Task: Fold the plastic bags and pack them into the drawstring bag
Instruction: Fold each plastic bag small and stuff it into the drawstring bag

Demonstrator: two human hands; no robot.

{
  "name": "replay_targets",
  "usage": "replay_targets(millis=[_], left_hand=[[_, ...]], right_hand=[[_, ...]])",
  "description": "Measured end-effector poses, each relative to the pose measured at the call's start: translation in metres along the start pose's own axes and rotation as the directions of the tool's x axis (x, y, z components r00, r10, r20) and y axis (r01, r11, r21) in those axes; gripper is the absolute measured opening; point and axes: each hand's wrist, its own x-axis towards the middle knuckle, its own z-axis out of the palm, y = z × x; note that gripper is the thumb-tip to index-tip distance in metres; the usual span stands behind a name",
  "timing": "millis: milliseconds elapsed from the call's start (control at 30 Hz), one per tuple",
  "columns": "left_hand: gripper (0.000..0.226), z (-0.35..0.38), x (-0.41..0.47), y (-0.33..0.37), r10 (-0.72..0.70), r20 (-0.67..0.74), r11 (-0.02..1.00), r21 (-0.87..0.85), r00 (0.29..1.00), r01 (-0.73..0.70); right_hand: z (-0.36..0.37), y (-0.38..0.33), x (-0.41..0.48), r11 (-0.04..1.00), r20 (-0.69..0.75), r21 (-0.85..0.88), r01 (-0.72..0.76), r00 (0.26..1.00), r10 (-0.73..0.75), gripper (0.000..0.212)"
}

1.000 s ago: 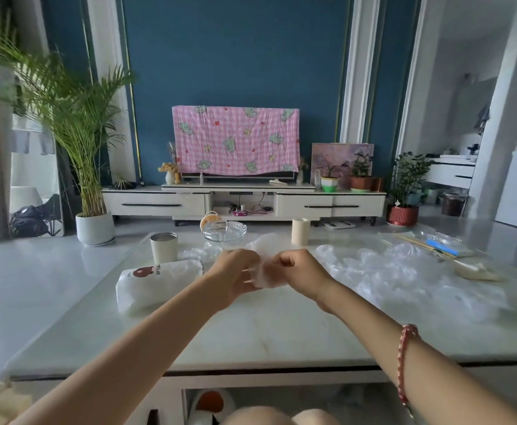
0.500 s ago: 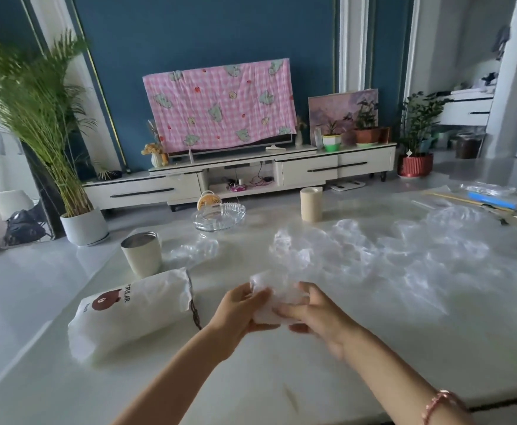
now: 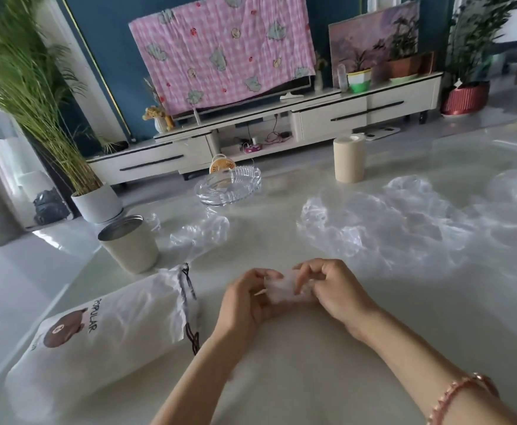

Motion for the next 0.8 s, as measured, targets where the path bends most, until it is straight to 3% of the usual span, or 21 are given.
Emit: replay_targets(millis=[133,200,300,367,434,501,601,701,801], left_hand=[[0.013,0.003,-0.004,-0.010,0.074,-0.037,0.992,0.106,0.997,-0.069],[0.032,0.000,-0.009,-0.016,0.124,-0.069,0.978,0.179,0.990,-0.110],[0.017,-0.001,-0.014,-0.018,0.245,-0.096,0.924,0.325,0.965,-0.202],[0.024,0.001,-0.016,-0.014,0.335,-0.064,0.852,0.447,0.940,-0.273],[0.027,0.002,-0.019,-0.010,0.352,-0.019,0.825,0.478,0.936,-0.301],[0.027,0.002,-0.023,-0.007,0.326,0.002,0.847,0.443,0.945,-0.293],[0.011,0.002,-0.025,-0.008,0.287,0.007,0.891,0.366,0.958,-0.269],[0.013,-0.001,-0.025,-0.006,0.207,0.001,0.963,0.178,0.978,-0.204],[0.011,0.002,-0.026,0.000,0.119,0.019,0.993,0.005,0.993,-0.119]], right_hand=[[0.005,0.002,-0.001,0.981,-0.051,-0.163,0.103,0.992,-0.112,0.058],[0.008,-0.002,-0.006,0.977,0.008,-0.199,0.078,0.997,-0.078,0.049],[0.006,-0.011,-0.015,0.993,-0.031,-0.121,0.015,0.999,-0.019,0.026],[0.000,-0.012,-0.018,0.999,-0.092,-0.032,-0.005,0.996,0.002,0.018],[-0.002,-0.010,-0.021,0.998,-0.030,-0.059,-0.038,0.999,0.036,0.008],[-0.001,-0.007,-0.025,0.977,0.038,-0.212,-0.021,0.999,0.030,0.018],[0.003,-0.006,-0.028,0.938,0.046,-0.344,0.035,0.999,-0.020,0.011],[0.002,-0.009,-0.029,0.945,0.054,-0.326,0.040,0.998,-0.024,0.021],[0.001,-0.016,-0.031,0.975,0.082,-0.216,0.052,0.996,-0.035,0.016]])
